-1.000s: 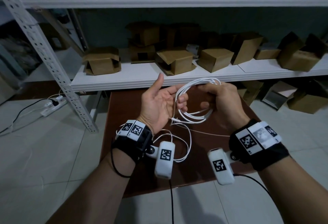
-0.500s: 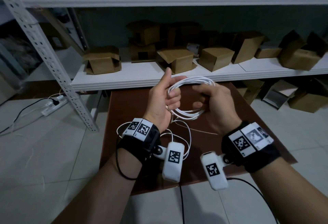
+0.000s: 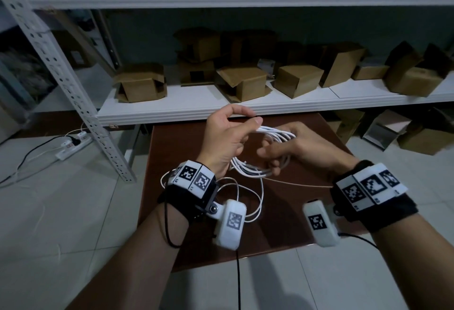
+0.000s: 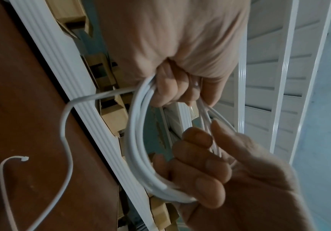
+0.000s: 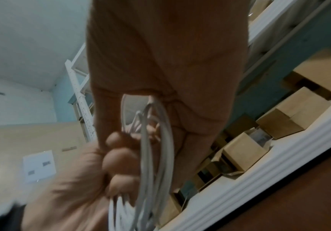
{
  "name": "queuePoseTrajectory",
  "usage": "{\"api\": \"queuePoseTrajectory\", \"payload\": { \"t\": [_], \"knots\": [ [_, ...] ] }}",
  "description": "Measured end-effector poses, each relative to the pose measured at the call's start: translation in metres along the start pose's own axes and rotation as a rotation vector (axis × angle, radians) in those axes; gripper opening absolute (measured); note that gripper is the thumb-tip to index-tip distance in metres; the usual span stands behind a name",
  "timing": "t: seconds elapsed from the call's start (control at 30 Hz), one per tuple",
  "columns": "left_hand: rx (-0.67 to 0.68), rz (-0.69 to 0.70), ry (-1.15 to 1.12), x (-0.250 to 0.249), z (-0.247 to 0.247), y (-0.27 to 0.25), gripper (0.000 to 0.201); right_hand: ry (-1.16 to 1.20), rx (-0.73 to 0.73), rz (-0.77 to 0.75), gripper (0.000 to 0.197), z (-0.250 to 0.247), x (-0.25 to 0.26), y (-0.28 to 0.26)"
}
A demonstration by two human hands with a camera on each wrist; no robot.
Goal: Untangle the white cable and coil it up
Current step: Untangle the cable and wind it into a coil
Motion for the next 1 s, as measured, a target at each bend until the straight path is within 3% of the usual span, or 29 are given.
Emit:
{"api": "queuePoseTrajectory", "payload": {
  "t": [0.13, 0.27, 0.37, 0.43, 0.5, 0.7, 0.87, 1.0],
  "knots": [
    [-0.002, 0.066, 0.083, -0.005, 0.001, 0.0, 0.018, 0.013, 0.04, 0.037, 0.029, -0.01, 0.004, 0.0],
    [0.021, 0.215, 0.296, -0.004, 0.012, -0.004, 0.015, -0.102, 0.031, 0.071, 0.009, 0.009, 0.001, 0.002],
    [-0.029, 0.263, 0.479, 0.007, 0.013, -0.003, 0.011, -0.134, -0.102, 0.157, 0.027, 0.015, -0.012, 0.005],
    [-0.024, 0.198, 0.478, 0.013, 0.012, -0.001, 0.013, -0.136, -0.202, 0.196, 0.038, 0.011, -0.02, 0.006],
    [0.011, 0.058, 0.416, 0.02, 0.012, 0.003, 0.029, -0.119, -0.248, 0.209, 0.041, 0.009, -0.024, 0.006],
    [0.168, -0.321, 0.081, 0.029, 0.008, -0.004, 0.059, 0.0, -0.239, 0.245, 0.034, 0.014, -0.023, 0.005],
    [0.208, -0.409, 0.119, 0.037, -0.009, -0.005, 0.087, 0.077, -0.296, 0.255, 0.033, 0.005, -0.017, 0.002],
    [0.373, -0.419, 0.256, 0.047, -0.006, -0.014, 0.098, 0.155, -0.355, 0.236, 0.035, -0.007, -0.01, -0.001]
  ]
}}
Point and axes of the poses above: each hand's wrist, its own y-axis towards the middle knuckle, its own z-axis out of the palm, x = y × z, the point moved 9 cm from there along y, towards the middle knuckle, and after that the axes turned 8 degrees about -x, right-handed, at the moved point
